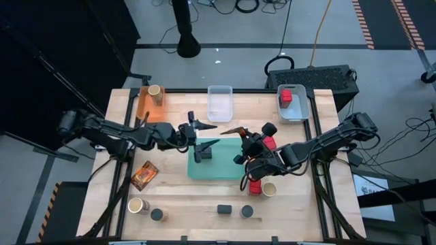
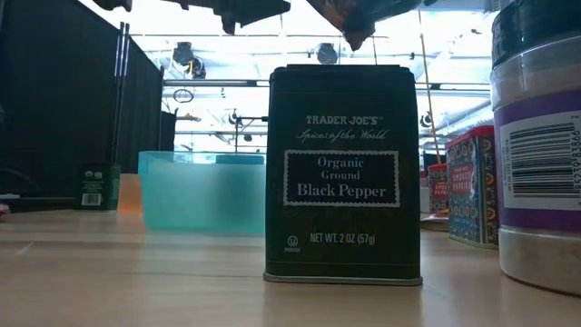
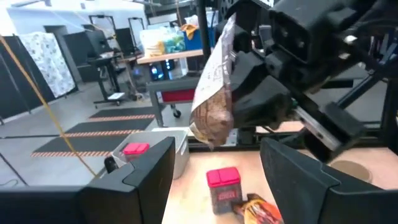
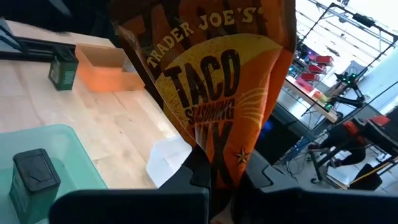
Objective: Sort spices by type
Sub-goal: Put the right orange spice pack into the transparent bin
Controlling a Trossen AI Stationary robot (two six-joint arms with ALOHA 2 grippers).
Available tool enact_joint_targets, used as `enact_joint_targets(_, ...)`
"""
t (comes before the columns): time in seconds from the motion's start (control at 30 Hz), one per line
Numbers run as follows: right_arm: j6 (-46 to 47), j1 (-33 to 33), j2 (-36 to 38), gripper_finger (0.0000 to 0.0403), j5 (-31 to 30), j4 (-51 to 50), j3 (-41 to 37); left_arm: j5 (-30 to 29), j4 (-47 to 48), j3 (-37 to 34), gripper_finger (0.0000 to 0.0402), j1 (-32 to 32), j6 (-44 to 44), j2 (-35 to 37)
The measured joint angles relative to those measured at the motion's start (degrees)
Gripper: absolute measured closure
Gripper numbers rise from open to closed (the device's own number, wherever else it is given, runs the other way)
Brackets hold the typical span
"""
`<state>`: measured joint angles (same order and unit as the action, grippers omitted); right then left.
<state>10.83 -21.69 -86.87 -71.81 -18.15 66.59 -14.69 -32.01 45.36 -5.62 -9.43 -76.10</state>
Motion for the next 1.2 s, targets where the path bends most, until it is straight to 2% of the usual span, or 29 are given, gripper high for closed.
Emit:
enact_joint_targets(0.37,0.0,0.4,0.0,0.0392,0.2,0.1,0.0,8.4,-9.4,1.2,0.0164,2.9,0.1,-5.6)
enact_joint_targets(0.6,0.0,0.4,0.0,0.0392,0.2,0.1,0.0,8.8,-9.7,4.3,0.0173,2.9,-1.9,-9.3)
enact_joint_targets(0.77,0.0,0.4,0.0,0.0392,1.6,0.1,0.0,8.8,-9.7,5.3,0.0245,3.2,-3.2,-9.3)
enact_joint_targets(0.97,0.3,0.4,0.0,0.0385,1.7,0.0,0.0,8.6,-9.6,5.5,0.038,3.7,-3.8,-9.3)
enact_joint_targets(1.2,0.5,0.2,0.0,0.0338,1.6,0.0,0.0,6.8,-9.0,5.5,0.0394,5.0,-4.0,-8.7)
